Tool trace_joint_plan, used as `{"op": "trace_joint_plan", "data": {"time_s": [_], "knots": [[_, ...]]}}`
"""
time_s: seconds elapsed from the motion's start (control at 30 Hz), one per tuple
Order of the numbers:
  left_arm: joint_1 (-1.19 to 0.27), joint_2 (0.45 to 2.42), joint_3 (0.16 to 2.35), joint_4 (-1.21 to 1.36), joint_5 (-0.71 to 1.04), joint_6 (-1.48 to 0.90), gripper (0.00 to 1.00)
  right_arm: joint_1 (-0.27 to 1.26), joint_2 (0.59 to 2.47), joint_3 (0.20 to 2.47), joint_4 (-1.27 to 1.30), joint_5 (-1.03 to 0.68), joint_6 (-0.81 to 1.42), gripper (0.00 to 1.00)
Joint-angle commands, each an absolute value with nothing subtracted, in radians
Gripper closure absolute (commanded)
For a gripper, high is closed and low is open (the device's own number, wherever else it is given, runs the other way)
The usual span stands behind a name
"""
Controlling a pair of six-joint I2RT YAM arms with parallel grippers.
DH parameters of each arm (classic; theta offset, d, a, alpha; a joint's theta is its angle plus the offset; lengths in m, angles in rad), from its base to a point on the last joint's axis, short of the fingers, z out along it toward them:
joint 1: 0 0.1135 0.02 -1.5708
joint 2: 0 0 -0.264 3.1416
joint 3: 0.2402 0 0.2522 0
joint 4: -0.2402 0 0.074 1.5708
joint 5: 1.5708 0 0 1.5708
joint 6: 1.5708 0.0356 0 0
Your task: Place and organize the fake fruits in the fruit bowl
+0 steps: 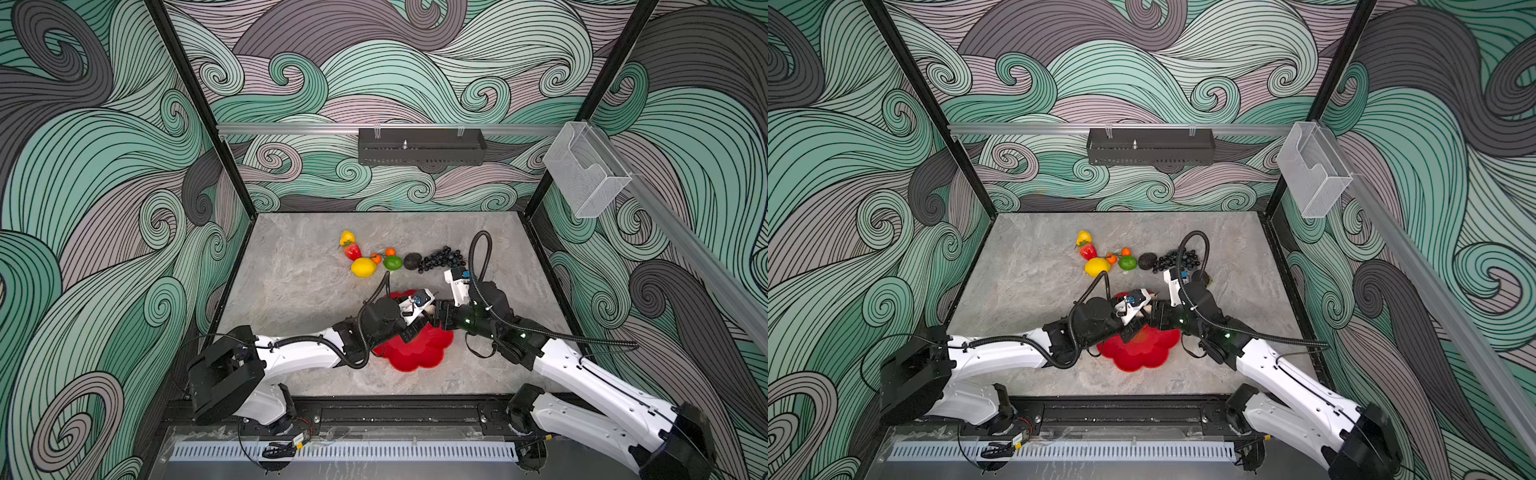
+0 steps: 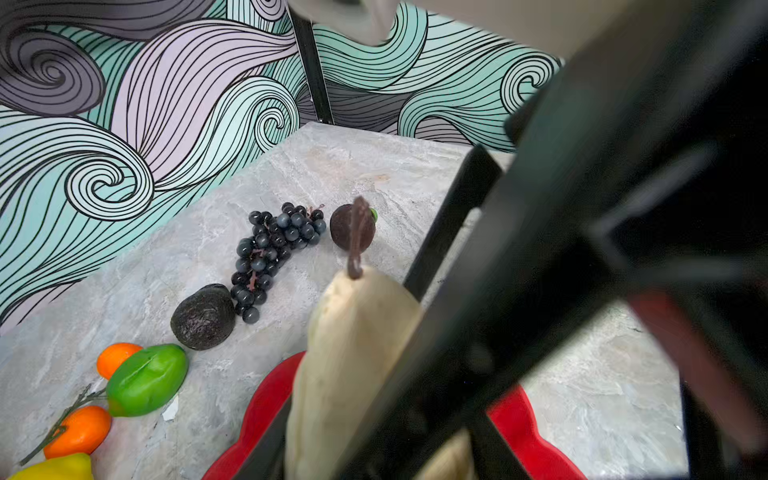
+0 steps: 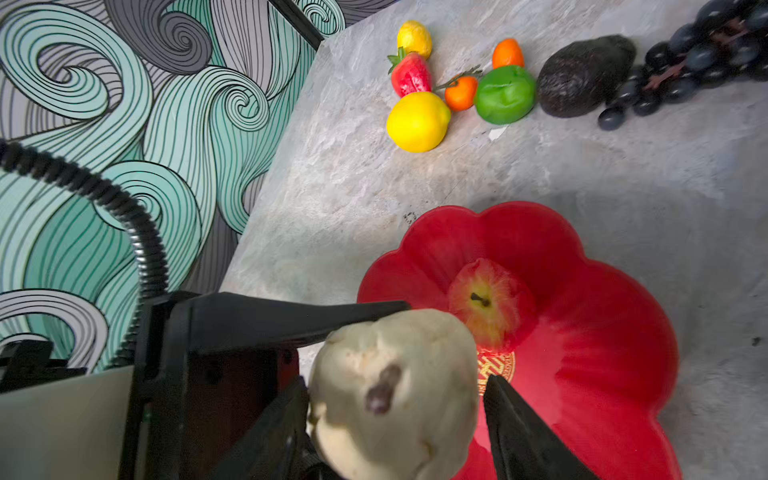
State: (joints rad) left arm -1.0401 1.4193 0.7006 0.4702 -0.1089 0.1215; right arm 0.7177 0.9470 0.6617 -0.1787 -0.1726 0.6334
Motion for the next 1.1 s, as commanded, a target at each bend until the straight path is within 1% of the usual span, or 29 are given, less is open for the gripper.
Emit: {"op": "trace_joint_plan", "data": {"time_s": [0.0,0.13,0.33,0.53,0.6,0.63,0.7,0.8,0.87,0.9,0.97,1.07], "knots": [[-1.047,1.399,0.704,0.519,-0.12,0.138,0.62,0.713,0.962,0.676,-0.148,-0.237,0.659,0.35],[-1.047,1.394,0.701,0.522,-0.122,0.138,0.61,0.713,0.981,0.685,-0.137,-0.26,0.655,0.42],[-1.049,1.396,0.703,0.516,-0.127,0.135,0.57,0.716,0.99,0.701,-0.154,-0.258,0.627,0.59],[-1.049,1.393,0.715,0.48,-0.131,0.118,0.51,0.722,0.981,0.712,-0.169,-0.228,0.605,0.67],[-1.049,1.396,0.743,0.415,-0.123,0.103,0.48,0.724,0.98,0.715,-0.172,-0.215,0.599,0.69],[-1.049,1.397,0.757,0.381,-0.111,0.099,0.46,0.724,0.982,0.715,-0.175,-0.207,0.595,0.69],[-1.048,1.4,0.771,0.344,-0.106,0.072,0.37,0.723,0.982,0.718,-0.186,-0.181,0.582,0.7],[-1.047,1.392,0.765,0.333,-0.103,0.035,0.27,0.724,0.983,0.721,-0.204,-0.139,0.559,0.71],[-1.048,1.376,0.754,0.323,-0.116,0.007,0.23,0.725,0.986,0.719,-0.21,-0.107,0.538,0.71],[-1.047,1.363,0.744,0.323,-0.123,0.0,0.22,0.726,0.988,0.719,-0.213,-0.093,0.528,0.72],[-1.048,1.327,0.711,0.334,-0.159,-0.033,0.11,0.731,0.992,0.718,-0.222,-0.055,0.502,0.72],[-1.044,1.249,0.655,0.333,-0.205,-0.076,0.09,0.748,0.994,0.708,-0.224,0.001,0.464,0.72]]}}
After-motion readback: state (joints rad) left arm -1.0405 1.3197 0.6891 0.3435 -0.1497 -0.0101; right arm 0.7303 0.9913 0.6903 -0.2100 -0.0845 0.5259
